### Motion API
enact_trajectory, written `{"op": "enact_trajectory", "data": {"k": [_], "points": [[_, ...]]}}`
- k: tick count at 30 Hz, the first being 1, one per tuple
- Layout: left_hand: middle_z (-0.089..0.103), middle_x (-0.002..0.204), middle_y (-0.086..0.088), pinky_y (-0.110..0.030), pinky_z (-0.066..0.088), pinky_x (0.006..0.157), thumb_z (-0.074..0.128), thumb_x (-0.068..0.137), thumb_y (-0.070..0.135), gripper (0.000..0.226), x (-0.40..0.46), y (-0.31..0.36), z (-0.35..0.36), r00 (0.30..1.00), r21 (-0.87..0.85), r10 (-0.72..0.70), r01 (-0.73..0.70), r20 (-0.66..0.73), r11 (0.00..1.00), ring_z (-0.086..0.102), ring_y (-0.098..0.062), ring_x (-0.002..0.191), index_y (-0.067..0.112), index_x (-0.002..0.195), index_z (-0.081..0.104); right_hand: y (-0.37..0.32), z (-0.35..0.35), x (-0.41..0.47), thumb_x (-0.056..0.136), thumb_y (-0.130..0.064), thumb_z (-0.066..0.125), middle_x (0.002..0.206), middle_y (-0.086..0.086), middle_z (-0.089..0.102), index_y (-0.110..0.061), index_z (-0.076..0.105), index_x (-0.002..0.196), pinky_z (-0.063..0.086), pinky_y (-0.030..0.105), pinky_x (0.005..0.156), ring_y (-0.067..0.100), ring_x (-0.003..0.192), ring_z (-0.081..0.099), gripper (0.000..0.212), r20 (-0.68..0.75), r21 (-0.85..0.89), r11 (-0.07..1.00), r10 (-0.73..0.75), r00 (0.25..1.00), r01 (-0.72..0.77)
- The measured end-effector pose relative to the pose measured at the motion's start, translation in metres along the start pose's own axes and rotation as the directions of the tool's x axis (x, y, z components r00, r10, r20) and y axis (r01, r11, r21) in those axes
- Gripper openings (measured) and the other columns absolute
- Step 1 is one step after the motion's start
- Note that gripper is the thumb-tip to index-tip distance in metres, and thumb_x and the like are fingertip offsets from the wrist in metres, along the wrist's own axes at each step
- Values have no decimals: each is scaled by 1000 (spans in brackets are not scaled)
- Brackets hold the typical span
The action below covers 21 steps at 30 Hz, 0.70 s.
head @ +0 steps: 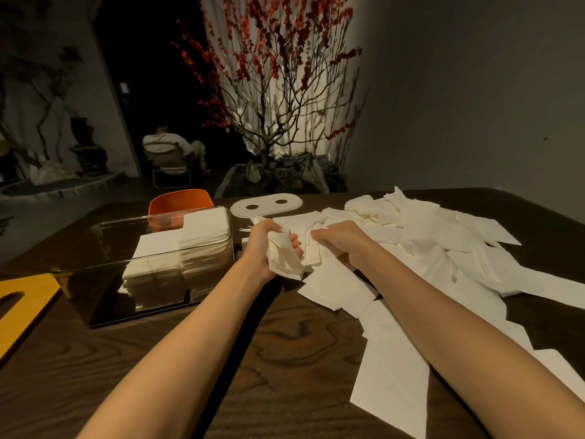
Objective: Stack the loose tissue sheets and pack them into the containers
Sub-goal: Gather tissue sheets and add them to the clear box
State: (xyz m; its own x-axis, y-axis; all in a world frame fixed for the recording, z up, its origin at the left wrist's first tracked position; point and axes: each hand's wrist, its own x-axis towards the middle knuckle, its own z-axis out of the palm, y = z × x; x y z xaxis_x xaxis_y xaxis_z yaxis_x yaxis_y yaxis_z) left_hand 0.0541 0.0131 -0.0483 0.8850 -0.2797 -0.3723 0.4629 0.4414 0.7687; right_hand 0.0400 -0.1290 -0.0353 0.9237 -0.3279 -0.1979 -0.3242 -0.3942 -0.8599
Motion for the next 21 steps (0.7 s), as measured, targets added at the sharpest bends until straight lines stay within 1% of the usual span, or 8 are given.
{"op": "enact_trajectory", "data": {"k": [3,5,6,10,16,18,19,21], "points": [[52,85,-11,-29,43,66,46,84,21,25,1,-1,0,1000,1,-7,7,5,1000,48,-17,72,2,100,53,0,8,1,90,-28,65,137,6,50,-13,48,136,38,21,74,18,107,48,51,-9,37,996,-85,996,85],[51,82,-11,-29,42,67,45,83,20,25,1,-1,1,1000,-5,-5,5,22,1000,47,-17,70,2,99,52,-2,14,-1,88,-28,67,143,7,47,-12,42,141,40,23,79,23,122,49,61,-4,83,993,-77,997,77],[50,81,-11,-29,41,67,44,83,20,23,0,-1,2,1000,-11,-4,4,30,1000,46,-17,69,3,97,52,-3,16,-1,87,-28,70,142,8,47,-11,41,141,41,25,80,25,124,49,64,0,111,991,-68,998,68],[49,77,-10,-29,41,66,43,85,19,18,-3,-1,4,999,-20,14,-13,35,1000,45,-16,65,5,92,50,-6,26,0,78,-27,79,140,11,49,-6,43,139,44,28,78,28,123,50,73,2,161,986,-40,999,39],[52,79,-11,-29,44,66,46,87,24,25,-8,3,2,998,8,46,-46,-36,999,49,-18,67,0,90,55,-2,20,3,87,-20,66,130,10,53,-9,40,140,54,36,88,27,113,57,59,-53,290,955,-51,997,64],[52,77,-10,-28,43,65,46,87,25,26,-9,5,2,997,5,60,-60,-44,998,49,-18,65,0,90,55,2,10,2,88,-19,62,117,9,58,-8,43,136,58,36,79,24,99,62,52,-69,365,927,-68,995,89],[52,76,-10,-28,43,64,47,87,25,27,-8,5,1,997,3,68,-68,-47,998,49,-17,63,0,89,56,3,3,0,90,-18,60,110,6,58,-6,43,131,58,30,69,20,89,62,47,-67,403,910,-82,994,103],[51,75,-8,-27,42,63,49,85,27,26,-8,6,2,995,-3,79,-79,-53,997,47,-15,62,2,89,56,5,-13,-4,93,-20,56,101,1,53,-12,40,125,49,19,50,12,76,56,36,-41,452,883,-117,992,123]]}}
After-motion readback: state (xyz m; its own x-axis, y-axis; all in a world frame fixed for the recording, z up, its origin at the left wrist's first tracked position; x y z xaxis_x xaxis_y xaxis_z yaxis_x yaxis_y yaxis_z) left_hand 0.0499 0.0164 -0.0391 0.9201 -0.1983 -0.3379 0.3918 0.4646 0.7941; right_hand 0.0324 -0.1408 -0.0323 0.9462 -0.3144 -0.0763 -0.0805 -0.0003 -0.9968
